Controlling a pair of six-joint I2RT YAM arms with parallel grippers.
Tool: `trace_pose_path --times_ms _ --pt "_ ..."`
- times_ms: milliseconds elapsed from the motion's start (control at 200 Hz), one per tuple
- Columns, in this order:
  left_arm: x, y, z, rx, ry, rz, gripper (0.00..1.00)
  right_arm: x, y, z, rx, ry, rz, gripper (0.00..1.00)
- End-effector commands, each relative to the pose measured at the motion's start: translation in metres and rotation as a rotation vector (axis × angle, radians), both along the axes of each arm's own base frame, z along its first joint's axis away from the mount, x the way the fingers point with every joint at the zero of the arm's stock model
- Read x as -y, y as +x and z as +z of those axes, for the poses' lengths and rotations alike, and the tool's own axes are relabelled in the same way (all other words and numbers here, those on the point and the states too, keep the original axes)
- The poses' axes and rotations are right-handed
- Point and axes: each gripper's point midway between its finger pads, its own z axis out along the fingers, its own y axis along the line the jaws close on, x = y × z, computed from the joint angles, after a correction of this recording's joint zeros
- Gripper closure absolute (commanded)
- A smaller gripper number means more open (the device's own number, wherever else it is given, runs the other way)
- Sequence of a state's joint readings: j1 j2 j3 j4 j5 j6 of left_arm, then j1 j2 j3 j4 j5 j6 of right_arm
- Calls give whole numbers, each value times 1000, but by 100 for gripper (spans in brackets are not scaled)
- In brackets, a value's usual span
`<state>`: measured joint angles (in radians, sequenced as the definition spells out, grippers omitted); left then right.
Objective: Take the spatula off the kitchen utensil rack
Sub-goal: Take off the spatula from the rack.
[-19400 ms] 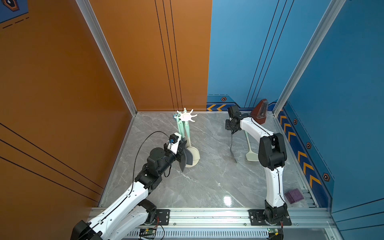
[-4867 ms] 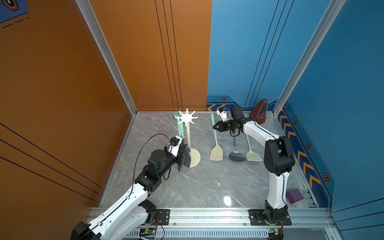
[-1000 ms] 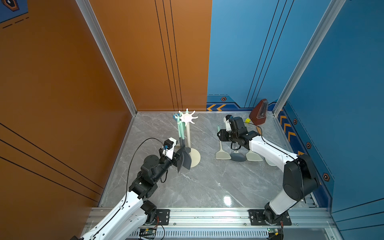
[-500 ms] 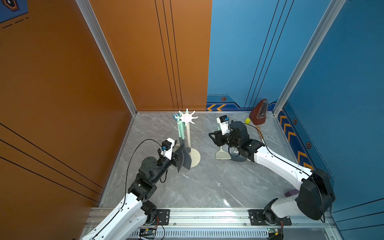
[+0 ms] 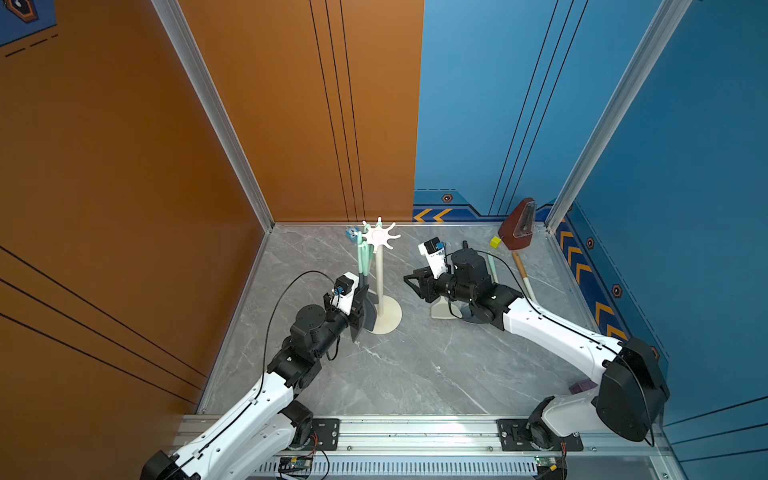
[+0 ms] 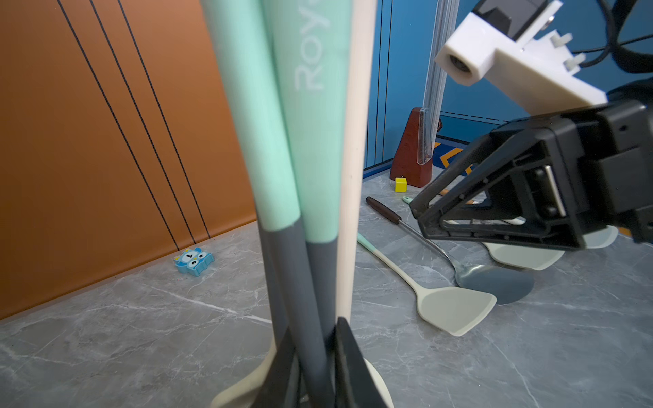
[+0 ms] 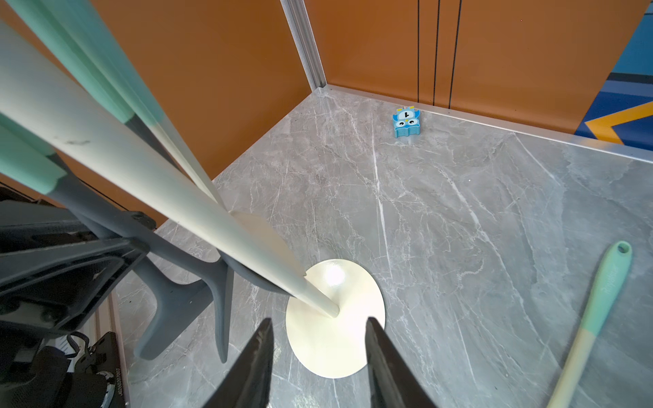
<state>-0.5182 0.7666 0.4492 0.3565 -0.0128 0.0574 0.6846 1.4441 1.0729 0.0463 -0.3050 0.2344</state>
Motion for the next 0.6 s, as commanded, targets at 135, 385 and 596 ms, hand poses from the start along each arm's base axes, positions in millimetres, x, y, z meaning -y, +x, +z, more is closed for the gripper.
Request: trace_pose_path --times_ms 135,385,596 --pt "-6 -3 26 85 -12 23 84 -23 -22 38 106 77 105 56" --pt "-3 1 21 66 -3 18 82 -27 -40 74 212 128 157 43" --pt "-2 0 20 64 -11 12 79 -40 -36 80 261 132 189 41"
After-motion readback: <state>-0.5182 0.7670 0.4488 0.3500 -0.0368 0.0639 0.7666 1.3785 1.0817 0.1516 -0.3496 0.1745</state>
